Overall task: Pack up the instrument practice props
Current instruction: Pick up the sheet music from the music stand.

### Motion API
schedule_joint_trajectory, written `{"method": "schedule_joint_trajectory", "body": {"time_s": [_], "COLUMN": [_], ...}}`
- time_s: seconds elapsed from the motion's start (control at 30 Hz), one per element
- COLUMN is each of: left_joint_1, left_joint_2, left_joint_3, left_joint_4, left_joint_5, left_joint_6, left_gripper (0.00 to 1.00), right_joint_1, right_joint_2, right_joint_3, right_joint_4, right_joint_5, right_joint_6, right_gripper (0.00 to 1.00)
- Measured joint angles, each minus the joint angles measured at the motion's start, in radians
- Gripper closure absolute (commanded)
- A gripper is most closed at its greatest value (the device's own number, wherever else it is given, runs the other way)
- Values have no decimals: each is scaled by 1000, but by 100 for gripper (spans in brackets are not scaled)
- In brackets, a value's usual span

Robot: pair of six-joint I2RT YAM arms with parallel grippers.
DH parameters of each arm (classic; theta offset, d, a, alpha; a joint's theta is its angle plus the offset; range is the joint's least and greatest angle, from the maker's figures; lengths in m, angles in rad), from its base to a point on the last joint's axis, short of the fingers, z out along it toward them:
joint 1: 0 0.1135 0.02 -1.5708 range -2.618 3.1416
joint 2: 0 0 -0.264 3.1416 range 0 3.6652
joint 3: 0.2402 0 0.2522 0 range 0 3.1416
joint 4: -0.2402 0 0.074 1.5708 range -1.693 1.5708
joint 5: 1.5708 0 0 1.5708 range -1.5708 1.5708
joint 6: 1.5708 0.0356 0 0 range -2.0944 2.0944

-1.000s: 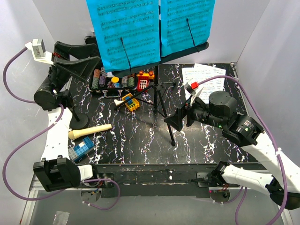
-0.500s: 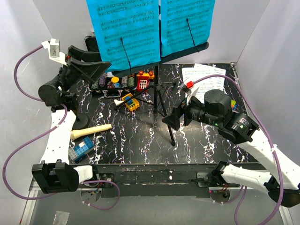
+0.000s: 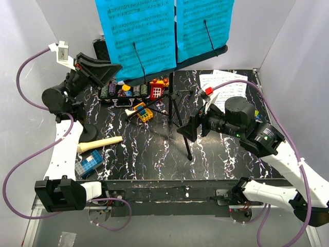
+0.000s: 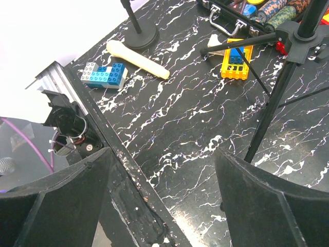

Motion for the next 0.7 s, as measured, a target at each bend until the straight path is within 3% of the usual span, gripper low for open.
{"method": "schedule_joint_trajectory", "body": {"time_s": [0.03, 0.4, 0.7], "left_joint_1": [0, 1, 1], "left_joint_2": [0, -13, -21], "left_joint_3": [5, 40, 37], "left_joint_4": [-14, -136, -156], "left_joint_5": [1, 15, 14], "left_joint_6": [5, 83, 100], "left_gripper": [100, 100, 97], "right_joint_1": [0, 0, 0], "right_joint_2": [0, 6, 89], "right_joint_3": [0, 34, 271], "right_joint_4": [0, 0, 81], "right_joint_5": [0, 1, 42], "right_joint_6": [0, 3, 6], "right_gripper": [12, 10, 6]}}
